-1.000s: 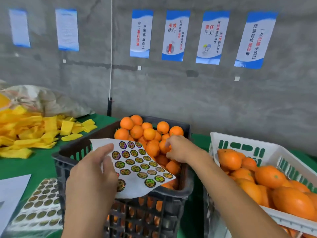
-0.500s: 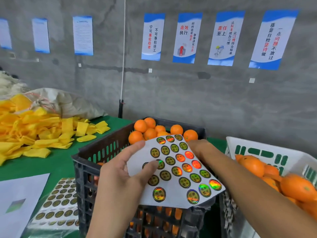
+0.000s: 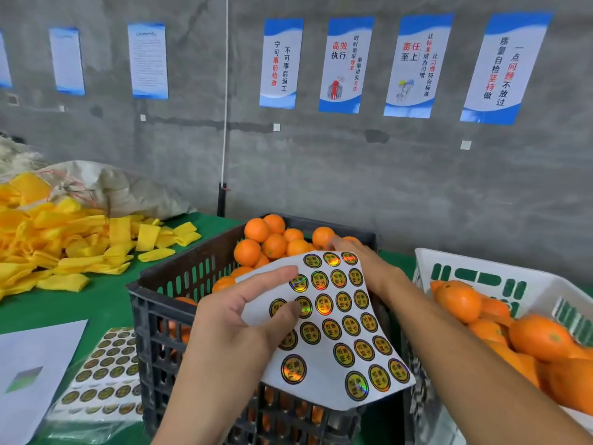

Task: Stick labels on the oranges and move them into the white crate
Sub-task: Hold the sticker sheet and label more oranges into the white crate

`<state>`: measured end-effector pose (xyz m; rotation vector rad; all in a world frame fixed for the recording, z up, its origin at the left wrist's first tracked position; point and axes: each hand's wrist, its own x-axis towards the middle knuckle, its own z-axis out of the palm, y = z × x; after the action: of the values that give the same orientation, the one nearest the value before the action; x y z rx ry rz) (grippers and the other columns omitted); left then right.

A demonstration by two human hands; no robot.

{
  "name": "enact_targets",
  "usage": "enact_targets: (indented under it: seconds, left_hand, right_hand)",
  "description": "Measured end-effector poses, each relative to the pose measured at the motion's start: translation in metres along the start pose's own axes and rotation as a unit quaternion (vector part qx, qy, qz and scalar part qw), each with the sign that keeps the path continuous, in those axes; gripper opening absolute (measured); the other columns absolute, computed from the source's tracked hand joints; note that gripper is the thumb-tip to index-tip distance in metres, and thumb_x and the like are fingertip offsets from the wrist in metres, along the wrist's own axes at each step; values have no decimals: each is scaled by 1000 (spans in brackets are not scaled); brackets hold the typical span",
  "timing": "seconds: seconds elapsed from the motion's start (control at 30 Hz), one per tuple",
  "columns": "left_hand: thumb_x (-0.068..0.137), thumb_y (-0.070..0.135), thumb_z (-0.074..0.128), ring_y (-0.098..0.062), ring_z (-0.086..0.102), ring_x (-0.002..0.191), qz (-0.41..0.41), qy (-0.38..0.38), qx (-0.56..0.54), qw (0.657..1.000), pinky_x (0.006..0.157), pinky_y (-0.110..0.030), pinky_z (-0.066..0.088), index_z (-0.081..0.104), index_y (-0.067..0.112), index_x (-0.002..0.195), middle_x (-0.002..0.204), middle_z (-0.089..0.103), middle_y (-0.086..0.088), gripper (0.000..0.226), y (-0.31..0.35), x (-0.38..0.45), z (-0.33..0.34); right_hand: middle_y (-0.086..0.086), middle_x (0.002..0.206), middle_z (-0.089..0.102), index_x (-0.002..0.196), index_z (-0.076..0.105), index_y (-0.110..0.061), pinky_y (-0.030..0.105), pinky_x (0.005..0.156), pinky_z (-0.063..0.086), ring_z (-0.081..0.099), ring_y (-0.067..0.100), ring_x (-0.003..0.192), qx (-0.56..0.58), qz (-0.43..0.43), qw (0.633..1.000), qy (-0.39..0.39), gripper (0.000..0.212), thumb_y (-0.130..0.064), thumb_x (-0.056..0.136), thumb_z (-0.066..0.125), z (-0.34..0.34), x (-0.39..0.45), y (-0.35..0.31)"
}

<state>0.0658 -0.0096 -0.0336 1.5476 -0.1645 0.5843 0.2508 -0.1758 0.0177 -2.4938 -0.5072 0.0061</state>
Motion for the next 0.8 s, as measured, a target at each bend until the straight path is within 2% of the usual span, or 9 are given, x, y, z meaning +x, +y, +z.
enact_targets:
  seconds: [0.07,0.13,0.2,0.33,0.4,0.53,0.63,0.7,0.8]
  left_hand:
    - [77,20,85,-5,77,87,0,7,12,1000,67,-21,62,79,52,98,99,78,21,40,2,-1,2]
    - [72,23,89,-7,78,80,-9,15,8,1000,61,-20,61,80,49,96,95,79,20,37,4,-2,5]
    - [68,25,92,-13,79,77,-26,13,0,1000,61,-26,63,81,46,95,93,80,14,35,6,-4,10]
    - [67,23,93,-15,79,76,-39,1,4,999,61,-29,64,83,39,91,89,81,11,31,12,-10,27]
    - [67,22,93,-10,78,73,-33,3,22,999,59,-24,62,84,36,87,85,79,15,26,14,-12,37]
    - [70,21,92,1,73,80,-8,-2,57,998,61,-12,56,84,38,81,84,76,23,22,15,-19,54]
    - [73,20,91,3,72,82,13,-19,64,998,63,-9,53,83,40,81,81,77,21,23,19,-24,63]
    - [71,25,90,7,71,85,32,-20,70,997,65,-5,51,83,41,81,83,77,24,20,22,-27,67]
    - [63,41,87,12,69,86,49,-1,93,995,66,-3,50,82,47,80,83,75,30,18,24,-29,72]
  right_hand:
    - [5,115,65,120,58,-18,39,92,50,62,24,102,14,-39,997,65,28,-32,97,63,1,3,1]
    - [-8,108,69,115,62,-33,29,75,50,66,14,93,114,-24,982,147,34,-49,85,68,-2,-7,2]
    - [-13,97,72,104,66,-38,31,72,54,71,12,88,203,-23,953,222,38,-58,72,64,-7,-29,4]
    - [-2,93,77,104,70,-39,20,62,54,76,14,78,334,-60,898,282,32,-57,79,63,-16,-90,17]
    - [0,93,77,102,72,-38,19,66,55,76,16,84,375,-78,873,302,32,-58,79,62,-15,-121,21]
    - [-18,104,73,112,69,-43,10,71,52,69,-2,94,384,-107,854,335,42,-63,76,64,6,-170,27]
    - [-24,114,66,122,63,-45,4,74,49,66,-5,101,383,-116,832,384,48,-63,78,63,25,-189,32]
    - [-24,115,65,122,62,-48,5,73,49,66,-5,101,404,-105,812,408,49,-66,76,61,29,-194,33]
    - [-17,114,71,116,64,-57,22,74,57,71,2,98,461,-71,779,419,47,-72,72,59,29,-195,35]
